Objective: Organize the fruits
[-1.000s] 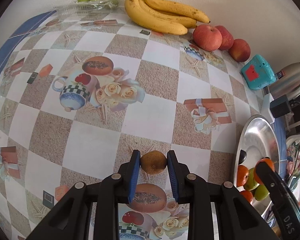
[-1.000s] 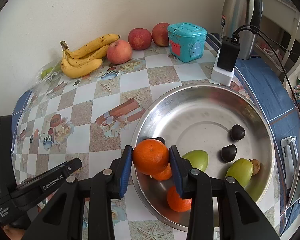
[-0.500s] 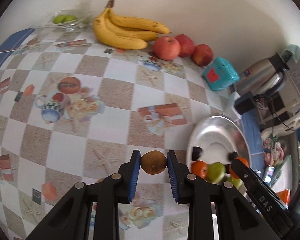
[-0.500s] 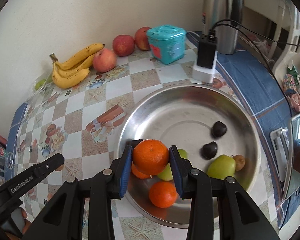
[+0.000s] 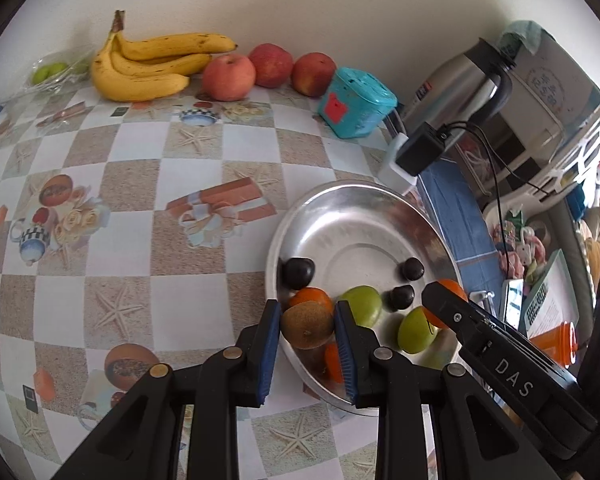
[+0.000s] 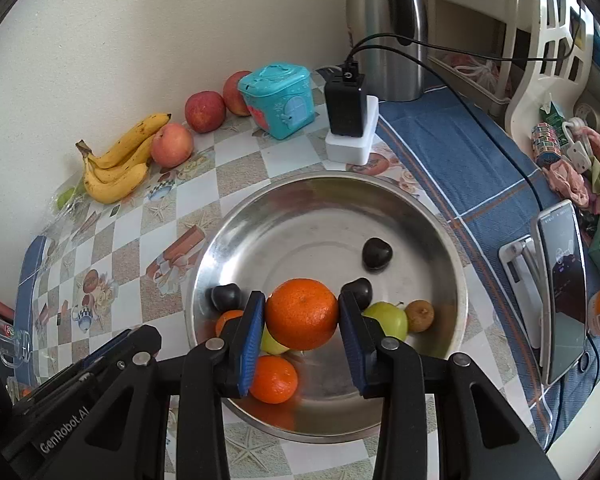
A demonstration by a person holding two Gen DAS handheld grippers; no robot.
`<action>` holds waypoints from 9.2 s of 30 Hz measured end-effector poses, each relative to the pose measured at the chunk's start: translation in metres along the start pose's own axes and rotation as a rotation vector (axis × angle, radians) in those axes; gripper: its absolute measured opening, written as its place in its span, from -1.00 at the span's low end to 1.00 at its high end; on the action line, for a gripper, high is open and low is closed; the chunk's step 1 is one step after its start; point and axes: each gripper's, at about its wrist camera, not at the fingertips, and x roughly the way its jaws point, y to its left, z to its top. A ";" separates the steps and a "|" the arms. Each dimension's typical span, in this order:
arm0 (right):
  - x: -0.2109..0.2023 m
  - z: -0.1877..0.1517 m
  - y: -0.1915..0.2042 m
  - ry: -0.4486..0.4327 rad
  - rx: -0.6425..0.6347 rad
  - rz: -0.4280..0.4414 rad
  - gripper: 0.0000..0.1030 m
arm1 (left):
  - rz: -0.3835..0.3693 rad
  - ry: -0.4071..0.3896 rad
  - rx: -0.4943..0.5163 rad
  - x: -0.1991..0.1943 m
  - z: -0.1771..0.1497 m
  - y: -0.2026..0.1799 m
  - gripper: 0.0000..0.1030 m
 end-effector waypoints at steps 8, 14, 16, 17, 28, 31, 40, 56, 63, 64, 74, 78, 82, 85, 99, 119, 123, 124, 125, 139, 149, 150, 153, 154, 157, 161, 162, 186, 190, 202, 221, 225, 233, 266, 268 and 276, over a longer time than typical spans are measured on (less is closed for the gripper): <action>0.005 -0.002 -0.009 0.031 0.021 0.004 -0.25 | 0.016 0.034 0.051 0.017 -0.008 -0.014 -0.43; 0.015 -0.005 -0.011 0.073 0.027 0.001 -0.24 | 0.035 0.064 0.075 0.029 -0.013 -0.018 -0.43; 0.018 -0.006 -0.012 0.085 0.033 0.000 -0.24 | 0.041 0.075 0.079 0.033 -0.014 -0.019 -0.43; 0.019 -0.007 -0.013 0.089 0.036 0.000 -0.24 | 0.044 0.079 0.082 0.034 -0.015 -0.020 -0.43; 0.032 -0.011 -0.014 0.142 0.043 -0.005 -0.24 | 0.058 0.107 0.089 0.041 -0.020 -0.020 -0.42; 0.032 -0.011 -0.014 0.144 0.042 -0.005 -0.24 | 0.057 0.111 0.088 0.041 -0.020 -0.020 -0.40; 0.031 -0.010 -0.015 0.145 0.041 -0.006 -0.23 | 0.057 0.107 0.091 0.039 -0.020 -0.020 -0.32; 0.016 -0.010 -0.008 0.127 0.017 -0.012 -0.24 | 0.145 0.079 -0.063 0.016 -0.014 0.022 -0.17; 0.017 -0.018 0.009 0.136 -0.051 -0.009 0.20 | 0.322 0.025 -0.144 0.001 -0.014 0.064 0.77; 0.018 -0.019 0.012 0.139 -0.062 -0.013 0.21 | 0.348 0.012 -0.146 -0.002 -0.014 0.069 0.91; 0.020 -0.037 0.040 0.105 -0.135 -0.016 0.67 | 0.441 -0.052 -0.163 -0.035 -0.021 0.106 1.00; 0.011 -0.044 0.047 0.078 -0.152 -0.020 0.68 | 0.436 -0.071 -0.129 -0.048 -0.030 0.104 1.00; 0.000 -0.051 0.049 0.057 -0.159 0.001 0.79 | 0.414 -0.077 -0.086 -0.058 -0.041 0.095 1.00; -0.006 -0.059 0.051 0.052 -0.169 0.014 0.83 | 0.421 -0.095 -0.074 -0.068 -0.047 0.089 1.00; -0.037 -0.088 0.053 0.014 -0.221 0.005 0.83 | 0.432 -0.156 -0.090 -0.109 -0.081 0.081 1.00; -0.019 -0.106 0.058 0.035 -0.268 -0.023 0.83 | 0.500 -0.029 -0.069 -0.083 -0.099 0.092 1.00; -0.013 -0.107 0.057 0.048 -0.270 -0.032 0.83 | 0.503 0.013 -0.079 -0.074 -0.101 0.098 1.00; -0.012 -0.107 0.057 0.051 -0.268 -0.033 0.83 | 0.503 0.019 -0.083 -0.073 -0.101 0.099 1.00; -0.011 -0.107 0.057 0.053 -0.267 -0.034 0.83 | 0.502 0.023 -0.086 -0.072 -0.101 0.101 1.00; -0.007 -0.108 0.054 0.070 -0.248 -0.036 0.83 | 0.518 0.046 -0.083 -0.067 -0.102 0.103 1.00; -0.006 -0.108 0.053 0.078 -0.243 -0.035 0.83 | 0.520 0.059 -0.075 -0.064 -0.103 0.104 1.00; -0.006 -0.108 0.052 0.078 -0.242 -0.035 0.83 | 0.520 0.059 -0.075 -0.064 -0.103 0.104 1.00; -0.006 -0.108 0.053 0.079 -0.243 -0.034 0.83 | 0.523 0.060 -0.075 -0.064 -0.103 0.104 1.00; -0.006 -0.108 0.053 0.080 -0.243 -0.033 0.83 | 0.523 0.060 -0.075 -0.064 -0.103 0.104 1.00; -0.006 -0.108 0.053 0.082 -0.244 -0.033 0.83 | 0.522 0.060 -0.073 -0.063 -0.103 0.104 1.00; -0.006 -0.108 0.053 0.083 -0.245 -0.034 0.83 | 0.523 0.063 -0.072 -0.063 -0.103 0.105 1.00; -0.005 -0.108 0.054 0.084 -0.245 -0.034 0.83 | 0.524 0.064 -0.073 -0.063 -0.103 0.105 1.00; -0.002 -0.110 0.055 0.097 -0.253 -0.038 0.83 | 0.531 0.071 -0.073 -0.061 -0.103 0.107 1.00; -0.002 -0.111 0.055 0.099 -0.252 -0.039 0.83 | 0.532 0.070 -0.069 -0.060 -0.103 0.106 1.00; -0.001 -0.110 0.053 0.103 -0.253 -0.043 0.83 | 0.532 0.068 -0.064 -0.062 -0.103 0.105 1.00; -0.001 -0.111 0.053 0.104 -0.253 -0.043 0.83 | 0.532 0.068 -0.064 -0.062 -0.103 0.106 1.00; -0.001 -0.111 0.054 0.104 -0.253 -0.044 0.83 | 0.531 0.070 -0.061 -0.062 -0.103 0.106 1.00; -0.001 -0.111 0.053 0.105 -0.253 -0.044 0.83 | 0.533 0.074 -0.062 -0.061 -0.103 0.106 1.00; 0.000 -0.111 0.054 0.106 -0.254 -0.044 0.83 | 0.557 0.072 -0.082 -0.063 -0.103 0.110 1.00; 0.000 -0.111 0.054 0.106 -0.255 -0.045 0.83 | 0.549 0.069 -0.089 -0.064 -0.103 0.110 1.00; -0.001 -0.113 0.051 0.107 -0.255 -0.046 0.83 | 0.542 0.041 -0.113 -0.070 -0.103 0.113 1.00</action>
